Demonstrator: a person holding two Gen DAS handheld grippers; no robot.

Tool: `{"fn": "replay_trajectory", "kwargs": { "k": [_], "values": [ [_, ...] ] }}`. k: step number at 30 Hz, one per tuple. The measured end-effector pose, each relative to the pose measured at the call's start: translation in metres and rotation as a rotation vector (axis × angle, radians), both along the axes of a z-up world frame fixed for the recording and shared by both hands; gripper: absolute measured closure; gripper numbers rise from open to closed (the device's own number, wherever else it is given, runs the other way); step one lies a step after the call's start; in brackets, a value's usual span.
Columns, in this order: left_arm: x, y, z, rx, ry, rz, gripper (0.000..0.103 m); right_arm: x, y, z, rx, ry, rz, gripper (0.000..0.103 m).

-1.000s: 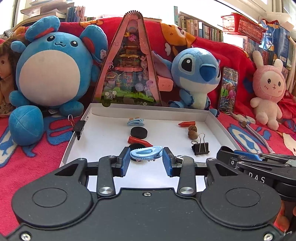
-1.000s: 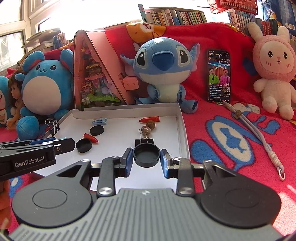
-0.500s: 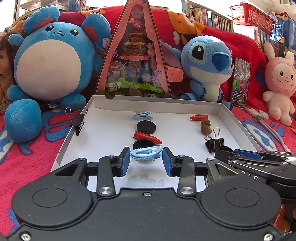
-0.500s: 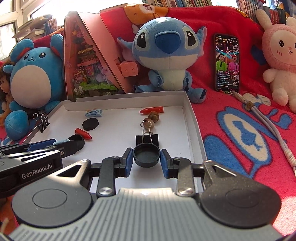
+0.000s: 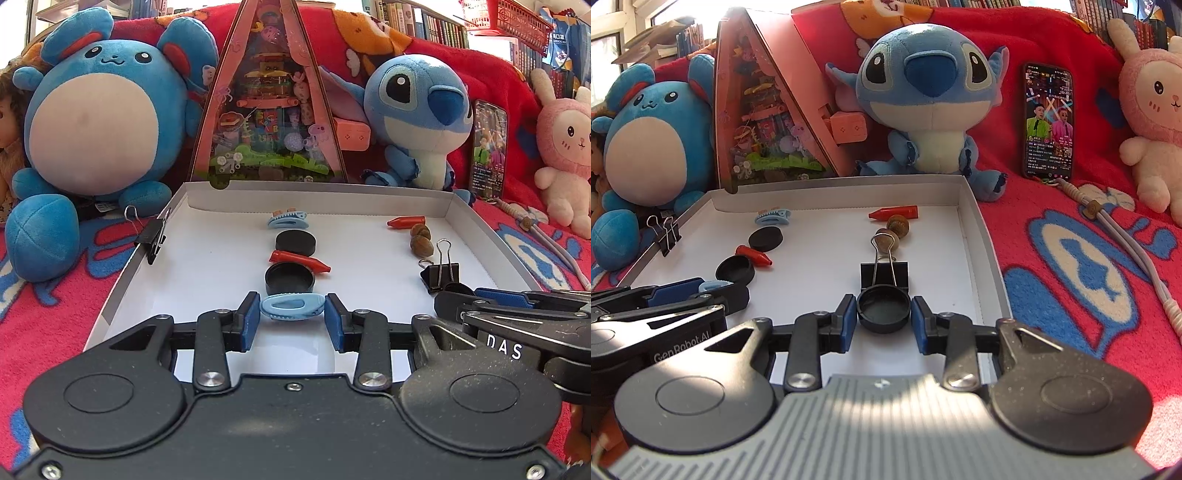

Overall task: Organize rigid objects
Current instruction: 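Open both tools to drop the hair clip and black lid into the box, then withdraw both tools toward the last black lid and clear plastic lid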

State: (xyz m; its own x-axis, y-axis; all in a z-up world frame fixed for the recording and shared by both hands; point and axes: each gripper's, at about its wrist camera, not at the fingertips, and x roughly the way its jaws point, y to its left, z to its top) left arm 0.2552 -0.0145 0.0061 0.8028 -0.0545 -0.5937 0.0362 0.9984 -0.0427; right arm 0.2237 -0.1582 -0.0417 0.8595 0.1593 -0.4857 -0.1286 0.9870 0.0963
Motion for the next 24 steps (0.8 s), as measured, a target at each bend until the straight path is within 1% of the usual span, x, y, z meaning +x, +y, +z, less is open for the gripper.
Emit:
{"fn": "replay_trajectory", "kwargs": {
  "k": [2, 4, 5, 7, 8, 11, 14, 17, 19, 21, 24],
  "values": [
    [0.000, 0.000, 0.000, 0.000, 0.001, -0.004, 0.067, 0.000, 0.000, 0.000, 0.000, 0.000, 0.001, 0.066],
    [-0.001, 0.001, 0.001, -0.003, 0.003, -0.006, 0.067, 0.000, -0.001, 0.000, 0.003, 0.001, 0.005, 0.062],
    [-0.002, 0.001, 0.002, -0.003, 0.003, -0.008, 0.066, -0.001, -0.001, 0.000, 0.008, 0.002, 0.006, 0.062],
    [-0.006, 0.000, 0.005, 0.008, -0.007, -0.016, 0.062, -0.002, -0.003, 0.001, 0.020, 0.004, 0.007, 0.055],
    [-0.008, -0.001, 0.006, 0.015, -0.014, -0.018, 0.059, -0.003, -0.003, 0.001, 0.025, 0.004, 0.009, 0.048],
    [-0.016, -0.002, 0.012, 0.033, -0.031, -0.033, 0.053, -0.008, -0.005, 0.003, 0.034, -0.005, 0.017, 0.047],
    [-0.025, -0.001, 0.018, 0.032, -0.045, -0.056, 0.047, -0.016, -0.006, 0.008, 0.030, -0.027, 0.031, 0.044],
    [-0.036, 0.000, 0.023, 0.038, -0.055, -0.077, 0.044, -0.027, -0.007, 0.013, 0.019, -0.051, 0.048, 0.042],
    [-0.047, 0.001, 0.026, 0.040, -0.065, -0.097, 0.041, -0.035, -0.009, 0.016, 0.019, -0.066, 0.061, 0.041],
    [-0.058, 0.003, 0.028, 0.039, -0.074, -0.118, 0.036, -0.045, -0.012, 0.018, 0.020, -0.075, 0.076, 0.038],
    [-0.077, 0.005, 0.028, 0.058, -0.083, -0.157, 0.033, -0.062, -0.016, 0.018, 0.015, -0.084, 0.107, 0.037]
  ]
}}
